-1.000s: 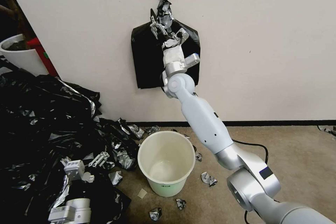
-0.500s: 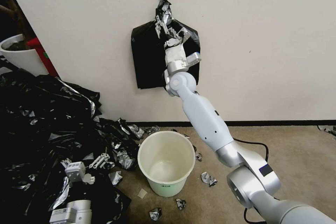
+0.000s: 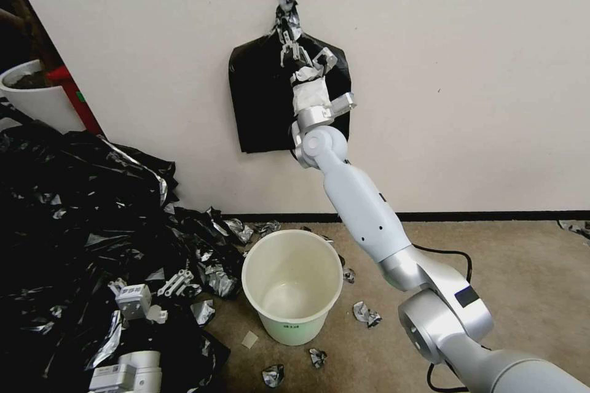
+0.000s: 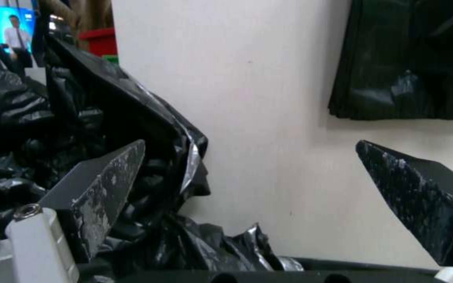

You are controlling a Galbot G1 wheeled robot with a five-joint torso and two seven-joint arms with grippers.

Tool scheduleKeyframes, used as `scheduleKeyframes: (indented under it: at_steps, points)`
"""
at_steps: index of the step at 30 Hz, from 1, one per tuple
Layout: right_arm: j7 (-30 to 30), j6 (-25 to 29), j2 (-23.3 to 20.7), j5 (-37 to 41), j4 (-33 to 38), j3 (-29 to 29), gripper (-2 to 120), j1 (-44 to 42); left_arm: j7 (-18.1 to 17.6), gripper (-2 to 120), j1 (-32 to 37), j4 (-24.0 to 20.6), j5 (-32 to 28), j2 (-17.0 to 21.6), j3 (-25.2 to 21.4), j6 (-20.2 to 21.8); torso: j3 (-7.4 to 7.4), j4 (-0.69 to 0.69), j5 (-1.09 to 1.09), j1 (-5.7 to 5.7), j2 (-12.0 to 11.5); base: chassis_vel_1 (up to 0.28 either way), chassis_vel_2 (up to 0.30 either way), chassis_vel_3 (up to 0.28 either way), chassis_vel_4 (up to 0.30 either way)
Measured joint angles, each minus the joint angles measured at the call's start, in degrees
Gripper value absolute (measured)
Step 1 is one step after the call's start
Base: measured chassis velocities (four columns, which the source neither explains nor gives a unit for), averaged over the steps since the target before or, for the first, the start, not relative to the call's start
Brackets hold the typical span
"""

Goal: Place a trash bag onto the trash bin.

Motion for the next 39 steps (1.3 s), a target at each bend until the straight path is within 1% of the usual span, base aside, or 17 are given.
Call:
scheduleKeyframes:
  at_steps: [2, 7, 9, 10, 13, 14, 16, 17, 21, 22, 25, 26, 28, 29, 32, 36, 39]
  points:
    - [-2.2, 0.1, 0.0, 0.8, -0.1, 0.0, 0, -0.4, 0.0, 100, 0.0, 0.1, 0.0, 0.2, 0.0, 0.0, 0.00, 0.00, 0.00, 0.00, 0.0, 0.000, 0.000, 0.000, 0.000]
    - [-4.6, 0.2, 0.0, 1.4, -0.1, -0.3, 0, -1.4, 0.0, 100, -0.1, 0.4, -0.1, 0.5, -0.2, -0.1, 0.00, 0.00, 0.00, 0.00, 0.0, 0.000, 0.000, 0.000, 0.000]
    - [-7.3, 0.2, 0.0, 2.6, 0.5, -0.3, 0, -2.3, 0.0, 100, -0.2, 0.7, -0.1, 0.7, -0.2, -0.2, 0.00, 0.00, 0.00, 0.00, 0.0, 0.000, 0.000, 0.000, 0.000]
    - [-7.3, 0.2, 0.0, 2.6, 0.5, -0.3, 0, -2.3, 0.0, 100, -0.2, 0.7, -0.1, 0.7, -0.2, -0.2, 0.00, 0.00, 0.00, 0.00, 0.0, 0.000, 0.000, 0.000, 0.000]
    - [-14.2, 0.2, 0.0, 4.2, 2.3, -0.4, 0, -4.7, 0.0, 100, -0.4, 1.1, -0.3, 0.9, -0.4, -0.3, 0.00, 0.00, 0.00, 0.00, 0.0, 0.000, 0.000, 0.000, 0.000]
    - [-14.2, 0.2, 0.0, 4.2, 2.3, -0.4, 0, -4.7, 0.0, 100, -0.4, 1.1, -0.3, 0.9, -0.4, -0.3, 0.00, 0.00, 0.00, 0.00, 0.0, 0.000, 0.000, 0.000, 0.000]
    - [-19.8, -0.1, 0.0, 4.7, 3.7, -0.7, 0, -7.2, 0.0, 100, -0.6, 1.4, -0.4, 1.0, -0.7, -0.4, 0.00, 0.00, 0.00, 0.00, 0.0, 0.000, 0.000, 0.000, 0.000]
    - [-19.8, -0.1, 0.0, 4.7, 3.7, -0.7, 0, -7.2, 0.0, 100, -0.6, 1.4, -0.4, 1.0, -0.7, -0.4, 0.00, 0.00, 0.00, 0.00, 0.0, 0.000, 0.000, 0.000, 0.000]
    - [-28.1, -1.3, 0.0, 4.8, 5.1, -1.0, 0, -11.3, 0.0, 100, -0.6, 1.7, -0.7, 1.2, -1.1, -0.7, 0.00, 0.00, 0.00, 0.00, 0.0, 0.000, 0.000, 0.000, 0.000]
    - [-28.1, -1.3, 0.0, 4.8, 5.1, -1.0, 0, -11.3, 0.0, 100, -0.6, 1.7, -0.7, 1.2, -1.1, -0.7, 0.00, 0.00, 0.00, 0.00, 0.0, 0.000, 0.000, 0.000, 0.000]
    - [-34.4, -2.5, 0.0, 4.6, 5.7, -1.2, 0, -14.4, 0.0, 100, -0.9, 2.0, -1.3, 1.4, -1.5, -0.8, 0.00, 0.00, 0.00, -0.01, 0.0, 0.000, 0.000, 0.000, 0.000]
    - [-34.4, -2.5, 0.0, 4.6, 5.7, -1.2, 0, -14.4, 0.0, 100, -0.9, 2.0, -1.3, 1.4, -1.5, -0.8, 0.00, 0.00, 0.00, -0.01, 0.0, 0.000, 0.000, 0.000, 0.000]
    - [-39.1, -3.5, -0.1, 3.6, 5.8, -1.3, 0, -17.4, 0.0, 100, -1.3, 2.3, -1.7, 1.6, -1.7, -0.8, 0.00, 0.01, 0.00, 0.00, 0.0, 0.000, 0.000, 0.000, 0.000]
    - [-39.1, -3.5, -0.1, 3.6, 5.8, -1.3, 0, -17.4, 0.0, 100, -1.3, 2.3, -1.7, 1.6, -1.7, -0.8, 0.00, 0.01, 0.00, 0.00, 0.0, 0.000, 0.000, 0.000, 0.000]
    - [-43.2, -4.4, -1.0, 1.2, 5.8, -1.2, 0, -20.7, 0.0, 100, -1.7, 2.8, -2.3, 2.0, -1.8, -0.9, 0.00, 0.00, 0.00, 0.00, 0.0, 0.000, 0.000, 0.000, 0.000]
    - [-45.9, -4.7, -2.3, -1.6, 6.0, -1.3, 0, -23.9, -0.1, 100, -2.5, 3.0, -3.3, 2.6, -1.9, -0.9, 0.00, 0.00, 0.00, 0.00, 0.0, 0.000, 0.000, 0.000, 0.000]
    - [-46.3, -4.7, -2.6, -2.3, 6.0, -1.1, 0, -25.1, -0.1, 100, -2.8, 3.0, -3.6, 2.9, -2.0, -0.9, 0.00, 0.00, 0.00, 0.00, 0.0, 0.000, 0.000, 0.000, 0.000]
